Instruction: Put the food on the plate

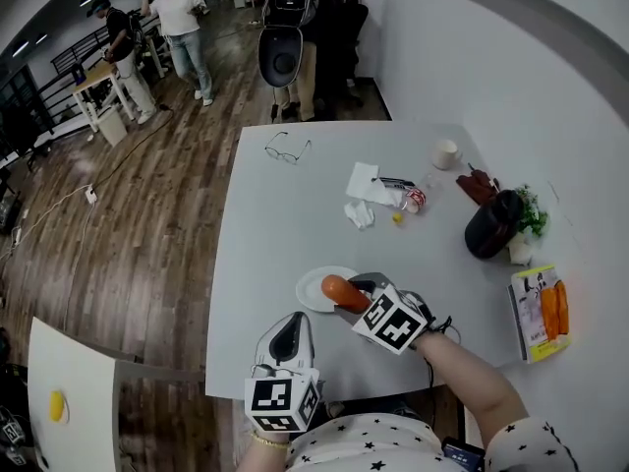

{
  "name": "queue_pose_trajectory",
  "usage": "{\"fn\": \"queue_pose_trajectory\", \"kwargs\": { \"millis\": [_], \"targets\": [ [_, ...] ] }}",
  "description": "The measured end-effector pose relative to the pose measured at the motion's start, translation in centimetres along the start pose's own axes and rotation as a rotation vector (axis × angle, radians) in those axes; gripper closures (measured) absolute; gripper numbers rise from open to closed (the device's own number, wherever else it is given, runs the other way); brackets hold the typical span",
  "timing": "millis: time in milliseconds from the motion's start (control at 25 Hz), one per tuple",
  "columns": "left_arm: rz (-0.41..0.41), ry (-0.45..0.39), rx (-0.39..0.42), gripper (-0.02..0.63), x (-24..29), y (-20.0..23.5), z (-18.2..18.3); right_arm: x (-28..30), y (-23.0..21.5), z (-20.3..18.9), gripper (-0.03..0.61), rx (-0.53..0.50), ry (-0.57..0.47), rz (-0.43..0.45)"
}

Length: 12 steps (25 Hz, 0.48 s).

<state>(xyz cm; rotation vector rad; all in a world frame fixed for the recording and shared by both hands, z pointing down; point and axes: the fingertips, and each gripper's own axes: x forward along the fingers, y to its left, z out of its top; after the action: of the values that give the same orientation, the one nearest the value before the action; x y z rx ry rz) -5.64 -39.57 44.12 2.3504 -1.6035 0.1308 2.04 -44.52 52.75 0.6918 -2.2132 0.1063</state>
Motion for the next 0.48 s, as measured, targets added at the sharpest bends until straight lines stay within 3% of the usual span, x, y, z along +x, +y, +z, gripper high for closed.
{"fn": "queue_pose_trajectory", "kwargs": {
  "millis": [200, 320, 480],
  "targets": [
    [0.028, 0.013, -0.021, 0.606, 0.6, 0.7, -0.4, 7.0, -0.6, -2.0, 0.359, -0.234, 0.276, 0.164],
    [0.044, 0.020, -0.023, 0.606, 0.8, 1.1, -0.5, 10.2, -0.7, -3.1, 0.359, -0.282, 0.376, 0.242],
    [0.061, 0.024, -0.029, 0.606, 0.9, 1.4, -0.5, 12.8, -1.0, -4.0, 0.359, -0.323, 0.465, 0.282]
  ]
}}
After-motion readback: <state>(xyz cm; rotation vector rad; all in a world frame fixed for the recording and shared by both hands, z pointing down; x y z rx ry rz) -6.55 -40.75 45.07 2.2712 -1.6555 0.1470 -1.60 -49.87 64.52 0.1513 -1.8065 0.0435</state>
